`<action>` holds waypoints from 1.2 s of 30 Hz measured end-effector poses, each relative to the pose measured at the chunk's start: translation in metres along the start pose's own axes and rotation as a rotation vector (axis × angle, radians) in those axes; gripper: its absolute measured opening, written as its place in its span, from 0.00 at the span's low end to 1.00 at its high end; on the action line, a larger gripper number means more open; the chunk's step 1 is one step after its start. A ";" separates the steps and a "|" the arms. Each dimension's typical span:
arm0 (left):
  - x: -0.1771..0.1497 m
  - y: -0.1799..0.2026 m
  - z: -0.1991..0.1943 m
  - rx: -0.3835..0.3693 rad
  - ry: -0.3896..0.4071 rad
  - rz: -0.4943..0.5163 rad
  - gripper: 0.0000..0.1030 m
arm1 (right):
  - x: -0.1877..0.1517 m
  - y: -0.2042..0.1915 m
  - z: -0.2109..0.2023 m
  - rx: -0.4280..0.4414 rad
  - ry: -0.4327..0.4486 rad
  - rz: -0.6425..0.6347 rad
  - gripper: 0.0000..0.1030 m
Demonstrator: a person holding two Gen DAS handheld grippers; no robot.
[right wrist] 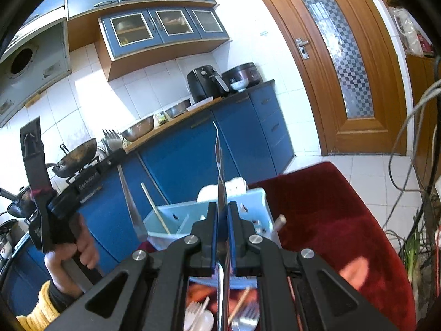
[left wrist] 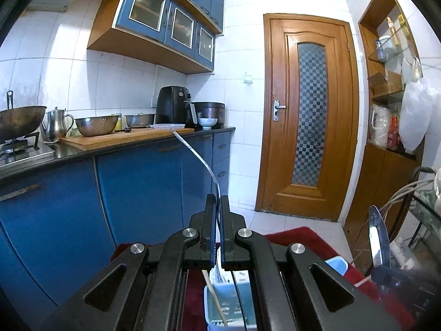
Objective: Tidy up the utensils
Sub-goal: 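Carry both metal utensils above the blue Box holder and lower them in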
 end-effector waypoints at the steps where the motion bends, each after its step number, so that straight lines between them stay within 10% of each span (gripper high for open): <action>1: 0.003 -0.001 0.001 -0.001 0.006 -0.002 0.00 | 0.005 -0.003 0.003 0.005 0.011 -0.006 0.08; 19: -0.038 -0.009 0.032 0.013 -0.009 -0.043 0.00 | 0.032 -0.018 0.061 -0.186 0.332 -0.175 0.08; 36: -0.076 -0.004 0.044 -0.005 -0.080 -0.024 0.00 | -0.007 -0.022 0.077 -0.236 0.233 -0.294 0.09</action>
Point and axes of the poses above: each gripper's, at about its wrist camera, not at the fingertips, and z roughly the way its jaws point, y to its right, x to its top, the point moved 3 cm from there along z, roughly the way its jaws point, and after that the axes turned 1 degree about y, right-handed, at the moved point
